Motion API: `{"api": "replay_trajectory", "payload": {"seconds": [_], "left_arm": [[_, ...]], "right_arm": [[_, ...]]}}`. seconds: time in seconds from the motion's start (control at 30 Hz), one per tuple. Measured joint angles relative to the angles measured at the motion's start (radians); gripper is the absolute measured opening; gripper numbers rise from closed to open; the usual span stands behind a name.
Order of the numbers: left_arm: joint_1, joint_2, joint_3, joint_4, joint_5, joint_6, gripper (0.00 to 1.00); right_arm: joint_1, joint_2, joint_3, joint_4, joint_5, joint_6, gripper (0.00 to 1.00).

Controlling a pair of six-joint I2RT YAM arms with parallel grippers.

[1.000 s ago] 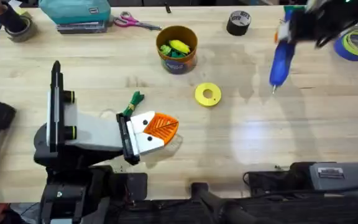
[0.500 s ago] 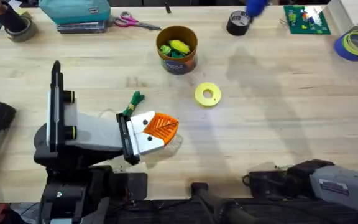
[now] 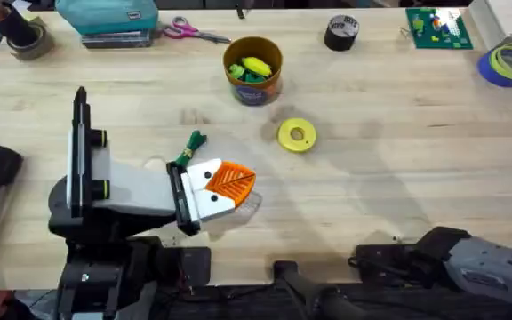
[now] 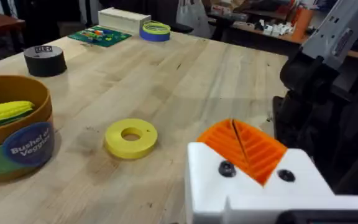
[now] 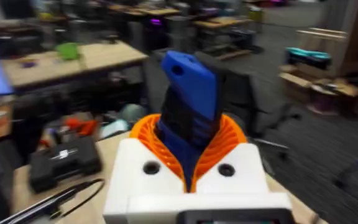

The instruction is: Pick up the gripper from the table and insert it into the empty holder that is missing its gripper. Then pick up a screw, insert it into the mounting hole, and use the screwdriver to tighten it. Finally, clean up the table by picking up the vegetable and placing it into the bucket.

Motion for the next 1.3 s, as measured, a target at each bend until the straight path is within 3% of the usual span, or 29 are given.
{"api": "replay_trajectory", "payload": {"seconds": [0.17,0.37,0.63,1.3], "left_arm": [[0.000,0.000,0.000,0.000,0.000,0.000,0.014],[0.000,0.000,0.000,0.000,0.000,0.000,0.014],[0.000,0.000,0.000,0.000,0.000,0.000,0.014],[0.000,0.000,0.000,0.000,0.000,0.000,0.014]], "right_arm": [[0.012,0.003,-0.147,0.210,-0.134,0.054,0.025],[0.018,0.003,-0.246,0.327,-0.263,0.116,0.025],[0.074,0.003,-0.253,0.376,-0.403,0.129,0.025],[0.182,0.003,-0.254,0.497,-0.561,0.086,0.025]]}}
